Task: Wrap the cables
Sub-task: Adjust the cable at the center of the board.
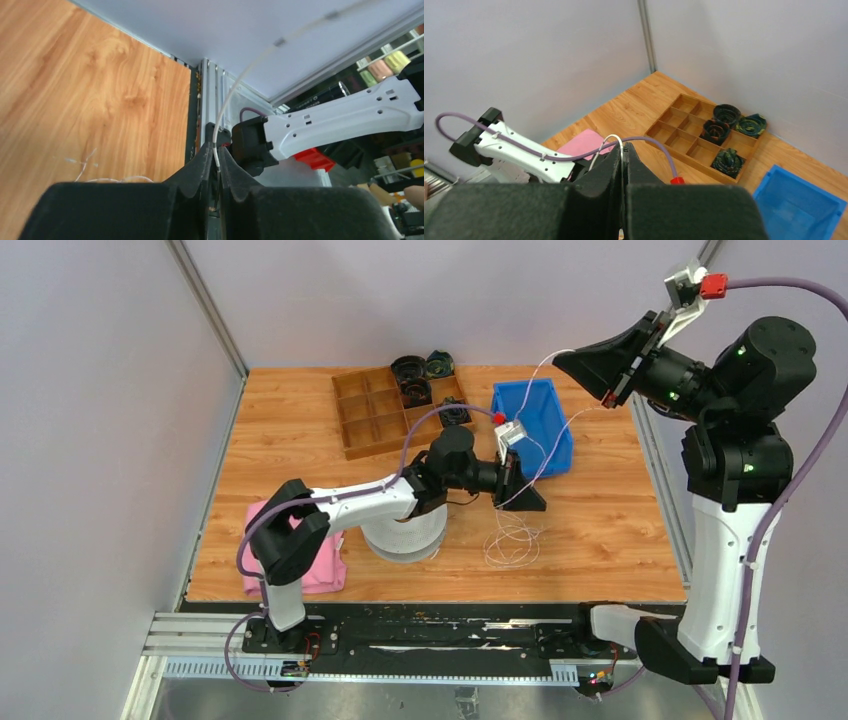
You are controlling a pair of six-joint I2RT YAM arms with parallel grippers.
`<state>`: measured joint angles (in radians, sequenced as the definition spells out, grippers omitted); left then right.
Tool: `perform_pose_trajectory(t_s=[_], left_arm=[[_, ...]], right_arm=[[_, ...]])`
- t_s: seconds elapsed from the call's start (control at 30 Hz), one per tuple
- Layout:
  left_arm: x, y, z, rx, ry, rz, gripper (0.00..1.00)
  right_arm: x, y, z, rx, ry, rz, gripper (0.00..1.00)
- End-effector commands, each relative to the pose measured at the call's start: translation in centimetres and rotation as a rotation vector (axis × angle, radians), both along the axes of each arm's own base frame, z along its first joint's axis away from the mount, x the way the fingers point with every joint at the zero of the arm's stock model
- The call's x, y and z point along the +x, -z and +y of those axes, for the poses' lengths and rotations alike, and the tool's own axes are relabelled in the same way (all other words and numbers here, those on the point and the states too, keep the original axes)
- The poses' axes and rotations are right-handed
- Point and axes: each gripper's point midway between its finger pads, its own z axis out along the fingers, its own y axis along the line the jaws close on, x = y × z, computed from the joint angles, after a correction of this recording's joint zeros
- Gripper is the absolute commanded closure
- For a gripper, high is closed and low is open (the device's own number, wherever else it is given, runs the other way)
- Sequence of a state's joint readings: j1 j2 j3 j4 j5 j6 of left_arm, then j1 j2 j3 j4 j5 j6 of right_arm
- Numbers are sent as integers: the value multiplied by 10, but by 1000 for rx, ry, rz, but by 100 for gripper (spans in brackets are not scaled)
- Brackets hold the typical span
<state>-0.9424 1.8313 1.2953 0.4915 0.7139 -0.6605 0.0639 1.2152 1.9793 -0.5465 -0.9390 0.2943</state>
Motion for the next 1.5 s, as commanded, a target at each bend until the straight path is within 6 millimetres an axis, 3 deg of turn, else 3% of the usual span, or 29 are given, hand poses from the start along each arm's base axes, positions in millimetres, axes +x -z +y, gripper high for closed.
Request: perform_pose_trajectory(t_s=[0.0, 0.13, 0.27, 0.33, 0.47, 0.63, 0.8, 0.93, 1.0, 1.17, 1.3, 1.47], left_arm=[[27, -15, 27, -26, -71, -52, 98], [94, -58, 78, -38, -271, -149, 100], [172, -112, 153, -12, -586, -243, 100], [197, -134, 188, 40, -726, -314, 100], [221, -167, 243, 163, -937, -459, 100], [212, -228, 282, 208, -1076, -677, 99], [188, -275, 286, 136, -1056, -737, 100], [188, -287, 294, 137, -1099, -743, 100], [192, -281, 294, 147, -1104, -729, 100], [198, -259, 271, 121, -1014, -655, 100], [201, -247, 256, 100, -952, -606, 100], [197, -222, 225, 47, -813, -511, 100]], right_arm=[[8, -4, -28, 6, 142, -16, 99], [25, 12, -63, -109, 356, -10, 99], [29, 18, -95, -250, 533, -52, 99], [25, 22, -101, -311, 554, -62, 100], [21, 26, -108, -367, 575, -74, 99], [26, 15, -150, -496, 788, -127, 99], [25, -3, -187, -597, 981, -187, 99], [25, -8, -216, -687, 1127, -207, 99], [22, -11, -236, -736, 1237, -215, 99], [7, -27, -271, -834, 1455, -266, 99], [-2, -38, -304, -1014, 1652, -246, 100], [14, -31, -315, -1121, 1705, -231, 99]])
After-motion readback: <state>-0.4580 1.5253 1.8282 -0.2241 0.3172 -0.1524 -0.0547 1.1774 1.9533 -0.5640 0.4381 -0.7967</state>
